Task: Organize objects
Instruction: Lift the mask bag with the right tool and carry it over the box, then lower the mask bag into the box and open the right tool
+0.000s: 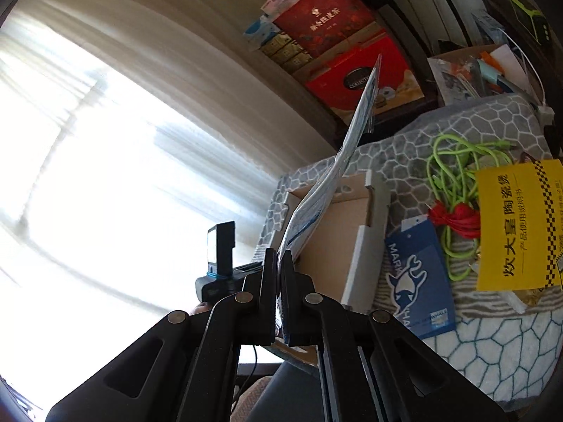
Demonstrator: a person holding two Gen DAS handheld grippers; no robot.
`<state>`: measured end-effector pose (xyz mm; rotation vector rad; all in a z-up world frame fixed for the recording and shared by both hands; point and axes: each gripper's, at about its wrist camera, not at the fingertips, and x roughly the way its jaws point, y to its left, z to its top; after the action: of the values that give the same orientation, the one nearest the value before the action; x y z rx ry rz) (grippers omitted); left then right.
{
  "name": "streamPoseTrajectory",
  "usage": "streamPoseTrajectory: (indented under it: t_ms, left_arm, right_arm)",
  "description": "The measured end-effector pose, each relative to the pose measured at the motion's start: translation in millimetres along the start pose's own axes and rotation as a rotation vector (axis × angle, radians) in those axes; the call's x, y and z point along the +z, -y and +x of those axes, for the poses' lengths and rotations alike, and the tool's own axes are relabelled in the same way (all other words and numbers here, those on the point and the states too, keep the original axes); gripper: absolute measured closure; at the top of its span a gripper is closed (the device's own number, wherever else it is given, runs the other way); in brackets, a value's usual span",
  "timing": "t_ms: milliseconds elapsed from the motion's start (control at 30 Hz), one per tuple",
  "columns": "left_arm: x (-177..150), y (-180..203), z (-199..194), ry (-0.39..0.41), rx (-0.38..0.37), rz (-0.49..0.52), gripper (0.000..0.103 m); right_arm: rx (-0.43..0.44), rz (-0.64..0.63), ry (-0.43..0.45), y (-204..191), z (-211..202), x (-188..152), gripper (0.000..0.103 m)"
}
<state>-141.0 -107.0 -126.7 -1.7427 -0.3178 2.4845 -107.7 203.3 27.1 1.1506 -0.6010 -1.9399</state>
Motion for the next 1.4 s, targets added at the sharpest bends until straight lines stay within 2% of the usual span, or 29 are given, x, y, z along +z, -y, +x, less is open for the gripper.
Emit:
streamPoseTrajectory:
  t_ms: [133,400,600,867,1000,1233,1400]
  left_arm:
    - [0,-2,1,-0.002,-0.019,-0.011,0.090]
    - [0,-16,2,-0.008,-0.117,-0.061,0.086]
    - [0,-35,3,-0.016,-0.257,-0.174,0.077]
    - [-1,-36,-1,-0.005,-0.277,-0.176,0.075]
    - [-2,-41,-4,-0.003,-0.291,-0.179,0.073]
    - [-6,-40,-10,-0.001,-0.297,-0.171,0.070]
    - [-6,-39,-11,-0.003,-0.293,-0.162,0.070]
  right_arm:
    - [-0.018,0.002,-0.054,4,36,-10,0.102]
    - [-0.091,-0.019,-0.208,25,115,-44,0.102]
    - [-0.127,0.013,-0.279,36,147,-64,0.102]
    - [-0.118,0.024,-0.345,39,160,-83,0.102]
    - [-0.152,0.020,-0.360,44,170,-83,0.102]
    - [-0.186,-0.015,-0.461,48,196,-82,0.102]
    - [-0.207,-0.017,-0.502,55,205,-81,0.101]
